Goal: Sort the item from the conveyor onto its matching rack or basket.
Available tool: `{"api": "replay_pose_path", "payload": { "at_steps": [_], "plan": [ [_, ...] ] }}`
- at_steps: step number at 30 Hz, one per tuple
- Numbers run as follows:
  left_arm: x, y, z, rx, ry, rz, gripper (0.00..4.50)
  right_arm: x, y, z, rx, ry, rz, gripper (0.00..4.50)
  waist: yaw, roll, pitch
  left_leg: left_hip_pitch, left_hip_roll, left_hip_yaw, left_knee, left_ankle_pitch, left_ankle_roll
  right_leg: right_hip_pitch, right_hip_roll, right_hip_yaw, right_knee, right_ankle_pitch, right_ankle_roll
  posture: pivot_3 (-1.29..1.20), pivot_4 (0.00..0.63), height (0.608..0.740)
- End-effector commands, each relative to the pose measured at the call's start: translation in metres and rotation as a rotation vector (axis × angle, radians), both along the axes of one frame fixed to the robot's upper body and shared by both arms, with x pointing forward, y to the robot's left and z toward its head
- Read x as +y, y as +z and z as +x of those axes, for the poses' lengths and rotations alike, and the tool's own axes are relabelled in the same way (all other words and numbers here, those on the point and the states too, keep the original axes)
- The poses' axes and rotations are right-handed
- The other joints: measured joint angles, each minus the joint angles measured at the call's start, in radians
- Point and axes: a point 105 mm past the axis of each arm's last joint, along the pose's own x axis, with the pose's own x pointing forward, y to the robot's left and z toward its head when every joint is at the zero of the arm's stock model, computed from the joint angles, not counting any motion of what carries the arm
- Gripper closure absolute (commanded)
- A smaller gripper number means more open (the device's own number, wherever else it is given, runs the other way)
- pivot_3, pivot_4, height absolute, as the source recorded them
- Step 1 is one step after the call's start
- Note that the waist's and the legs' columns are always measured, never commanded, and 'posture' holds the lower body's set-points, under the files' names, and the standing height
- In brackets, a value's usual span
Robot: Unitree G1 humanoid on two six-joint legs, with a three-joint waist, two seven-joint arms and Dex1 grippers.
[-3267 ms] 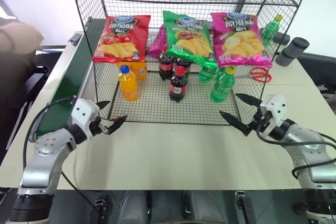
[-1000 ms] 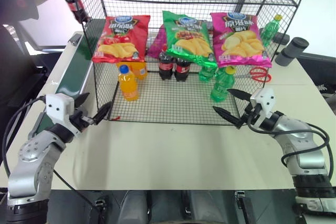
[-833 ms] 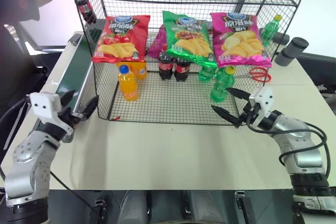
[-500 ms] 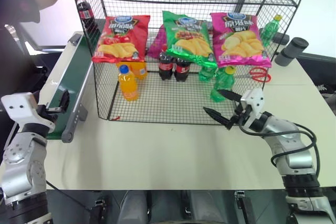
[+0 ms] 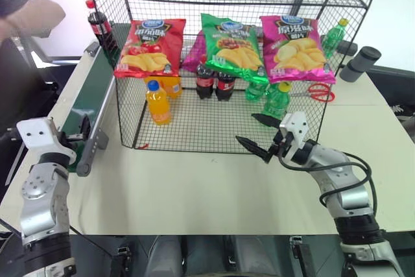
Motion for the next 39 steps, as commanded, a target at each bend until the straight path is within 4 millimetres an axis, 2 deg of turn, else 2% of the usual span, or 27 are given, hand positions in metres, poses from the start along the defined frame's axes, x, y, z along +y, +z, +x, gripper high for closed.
{"api": "replay_pose_path", "payload": {
  "at_steps": [1,19,26,31,39],
  "plan": [
    [0.002,0.009,0.002,-0.038,0.03,0.029,0.0,0.009,0.014,-0.002,-0.057,0.025,0.016,0.06,0.0,0.0,0.0,0.0,0.0,0.0,0.0,0.0,0.0,0.0,0.0,0.0,0.0,0.0,0.0,0.0,0.15,0.74],
    [0.0,-0.002,0.01,-0.039,0.025,0.035,0.0,0.021,0.014,-0.004,-0.065,0.054,0.035,0.06,0.0,0.0,0.0,0.0,0.0,0.0,0.0,0.0,0.0,0.0,0.0,0.0,0.0,0.0,0.0,0.0,0.15,0.74],
    [-0.001,-0.004,0.011,-0.034,0.015,0.039,0.0,0.031,0.018,-0.016,-0.061,0.116,0.061,0.06,-0.001,0.0,0.0,0.0,0.0,0.0,0.0,0.0,0.0,0.0,-0.001,0.0,0.0,0.0,0.0,0.0,0.15,0.74],
    [0.0,-0.007,0.01,-0.026,0.012,0.041,0.0,0.046,0.026,-0.027,-0.068,0.188,0.088,0.06,0.0,-0.001,0.0,0.0,0.0,0.0,0.0,0.0,0.0,0.0,-0.001,0.0,0.0,0.0,0.0,0.0,0.15,0.74],
    [0.004,-0.008,0.009,-0.02,0.017,0.048,0.0,0.064,0.023,-0.04,-0.045,0.262,0.107,0.06,0.0,-0.001,-0.001,0.0,0.0,0.0,0.0,0.0,0.0,0.0,-0.001,-0.001,0.0,0.0,0.0,0.0,0.15,0.74]
  ]
}}
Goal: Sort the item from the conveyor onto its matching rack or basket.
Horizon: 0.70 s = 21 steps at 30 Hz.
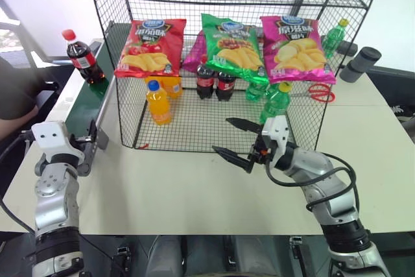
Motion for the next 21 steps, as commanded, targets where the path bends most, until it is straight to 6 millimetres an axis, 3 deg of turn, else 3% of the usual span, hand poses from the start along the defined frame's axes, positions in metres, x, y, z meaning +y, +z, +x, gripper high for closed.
{"api": "replay_pose_path", "payload": {
  "at_steps": [1,21],
  "plan": [
    [0.006,0.014,-0.002,-0.044,0.007,0.04,0.0,0.008,0.011,-0.008,-0.038,0.039,0.03,0.06,0.0,0.0,0.0,0.0,0.0,0.0,0.0,0.0,0.0,0.0,0.0,0.0,0.0,0.0,0.0,0.0,0.15,0.74],
    [0.017,0.019,-0.004,-0.073,0.072,0.055,0.0,0.011,0.008,-0.004,-0.041,0.043,0.023,0.06,0.0,0.0,0.0,0.0,0.0,0.0,0.0,0.0,0.0,0.0,0.0,0.0,0.0,0.0,0.0,0.0,0.15,0.74]
  ]
}}
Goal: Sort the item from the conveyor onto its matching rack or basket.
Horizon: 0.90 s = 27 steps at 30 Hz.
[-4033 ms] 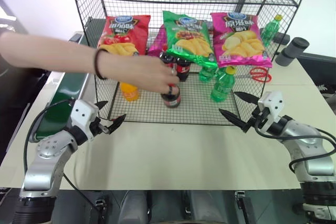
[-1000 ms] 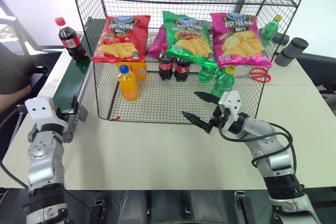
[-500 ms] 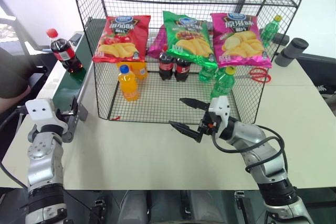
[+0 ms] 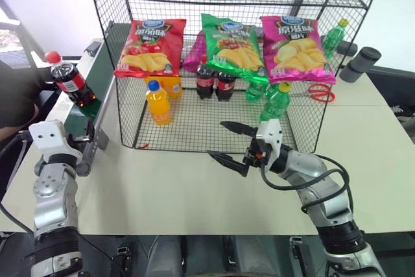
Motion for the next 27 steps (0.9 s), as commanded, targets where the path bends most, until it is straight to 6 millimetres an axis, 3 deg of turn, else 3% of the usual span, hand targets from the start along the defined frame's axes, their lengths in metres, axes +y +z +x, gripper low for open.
{"api": "replay_pose_path", "payload": {
  "at_steps": [1,25,27],
  "plan": [
    [0.0128,0.0164,-0.0029,-0.054,0.05,0.032,0.0,0.0039,0.01,-0.0016,-0.041,0.014,0.019,0.06,0.0,0.0,0.0,0.0,0.0,0.0,0.0,0.0,0.0,0.0,0.0,0.0,0.0,0.0,0.0,0.0,0.15,0.74],
    [0.0191,0.0194,-0.0047,-0.065,0.102,0.032,0.0,0.0062,0.0104,-0.0009,-0.042,0.019,0.014,0.06,0.0,0.0,0.0,0.0,0.0,0.0,0.0,0.0,0.0,0.0,0.0,0.0,0.0,0.0,0.0,0.0,0.15,0.74],
    [0.019,0.0193,-0.0046,-0.065,0.102,0.031,0.55,0.006,0.0104,-0.0007,-0.043,0.018,0.014,0.0,0.001,0.0,0.0,0.0,0.0,0.0,0.0,0.0,0.0,0.0,0.0,0.0,0.0,0.0,0.0,0.0,0.15,0.74]
  ]
}}
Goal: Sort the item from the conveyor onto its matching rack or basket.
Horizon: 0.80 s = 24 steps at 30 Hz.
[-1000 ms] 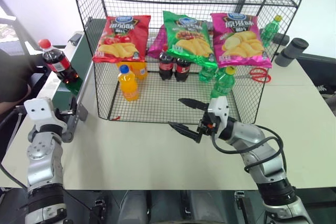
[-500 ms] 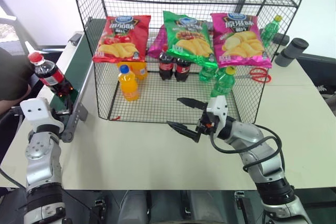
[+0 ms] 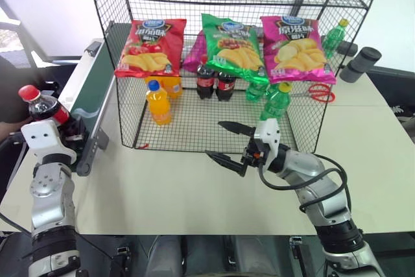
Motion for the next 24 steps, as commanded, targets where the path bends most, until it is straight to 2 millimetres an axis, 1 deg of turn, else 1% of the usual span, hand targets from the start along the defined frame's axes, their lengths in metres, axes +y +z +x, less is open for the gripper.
{"api": "replay_pose_path", "payload": {
  "at_steps": [1,2,4,8,10,11,13,14,17,20,22,24],
  "plan": [
    [0.005,0.016,-0.002,-0.046,0.015,0.027,0.89,0.003,0.01,-0.001,-0.04,0.012,0.021,0.0,0.002,0.0,0.0,0.0,0.0,0.0,0.0,0.0,0.0,0.0,0.0,0.0,0.0,0.0,0.0,0.0,0.15,0.74],
    [0.005,0.018,-0.002,-0.052,0.016,0.035,1.26,0.003,0.01,-0.001,-0.04,0.011,0.02,0.0,0.002,0.0,0.0,0.0,0.0,0.0,0.0,0.0,0.0,0.0,0.0,0.0,0.0,0.0,0.0,0.0,0.15,0.74],
    [0.005,0.022,-0.003,-0.066,0.01,0.047,1.26,0.003,0.01,-0.001,-0.04,0.01,0.019,0.0,0.002,0.0,0.0,0.0,0.0,0.0,0.0,0.0,0.0,0.0,-0.001,0.0,0.0,0.0,0.0,0.0,0.15,0.74],
    [0.002,0.049,-0.01,-0.164,-0.051,0.058,1.26,0.003,0.011,-0.001,-0.042,0.011,0.018,0.0,0.0,-0.001,0.0,0.0,0.0,0.0,0.0,0.0,0.0,0.0,-0.001,0.0,0.0,0.0,0.0,0.0,0.15,0.74],
    [-0.005,0.063,-0.013,-0.191,-0.132,0.058,1.26,0.003,0.012,-0.001,-0.042,0.014,0.019,0.0,0.0,-0.003,0.0,-0.001,0.0,0.0,0.0,0.0,0.0,-0.001,-0.001,0.0,0.0,0.0,0.0,0.0,0.15,0.74],
    [-0.011,0.071,-0.016,-0.199,-0.208,0.065,1.26,0.003,0.012,-0.001,-0.041,0.017,0.02,0.0,-0.003,-0.004,0.0,-0.001,0.0,0.0,0.0,0.0,0.0,-0.001,-0.001,0.0,0.0,0.0,0.0,0.0,0.15,0.74],
    [-0.031,0.087,-0.026,-0.206,-0.41,0.05,1.26,0.003,0.013,-0.001,-0.027,0.031,0.021,0.0,-0.007,-0.004,0.0,-0.002,0.001,0.0,-0.001,0.0,0.0,-0.002,-0.001,0.0,-0.001,0.0,0.0,0.0,0.15,0.74],
    [-0.039,0.092,-0.03,-0.202,-0.484,0.044,1.26,0.003,0.013,-0.002,-0.021,0.037,0.021,0.0,-0.007,-0.004,0.0,-0.002,0.001,0.0,-0.001,0.0,0.0,-0.002,-0.001,0.0,-0.001,0.0,-0.001,0.0,0.15,0.74],
    [-0.077,0.104,-0.044,-0.152,-0.759,-0.03,1.26,0.004,0.012,-0.003,0.007,0.063,0.016,0.0,-0.007,-0.003,0.0,-0.002,0.001,-0.001,-0.002,0.0,-0.001,-0.002,-0.002,0.0,-0.002,0.0,-0.001,0.0,0.15,0.74],
    [-0.111,0.102,-0.055,-0.051,-0.962,-0.081,1.26,0.006,0.013,-0.004,0.03,0.087,0.018,0.0,-0.005,-0.003,0.0,-0.002,0.0,-0.001,-0.002,0.0,-0.001,-0.001,-0.003,0.0,-0.004,-0.001,-0.002,0.0,0.15,0.74],
    [-0.137,0.09,-0.057,0.041,-1.078,-0.094,1.26,0.008,0.016,-0.004,0.048,0.102,0.031,0.0,-0.004,-0.002,0.001,-0.002,0.0,-0.001,-0.002,0.0,-0.001,-0.001,-0.003,0.0,-0.004,-0.002,-0.004,0.0,0.15,0.74],
    [-0.158,0.079,-0.057,0.103,-1.159,-0.085,1.26,0.009,0.018,-0.004,0.062,0.111,0.04,0.0,-0.004,-0.002,0.001,-0.001,0.0,-0.001,-0.002,0.0,-0.001,-0.001,-0.003,0.0,-0.004,-0.002,-0.004,0.0,0.15,0.74]
  ]
}}
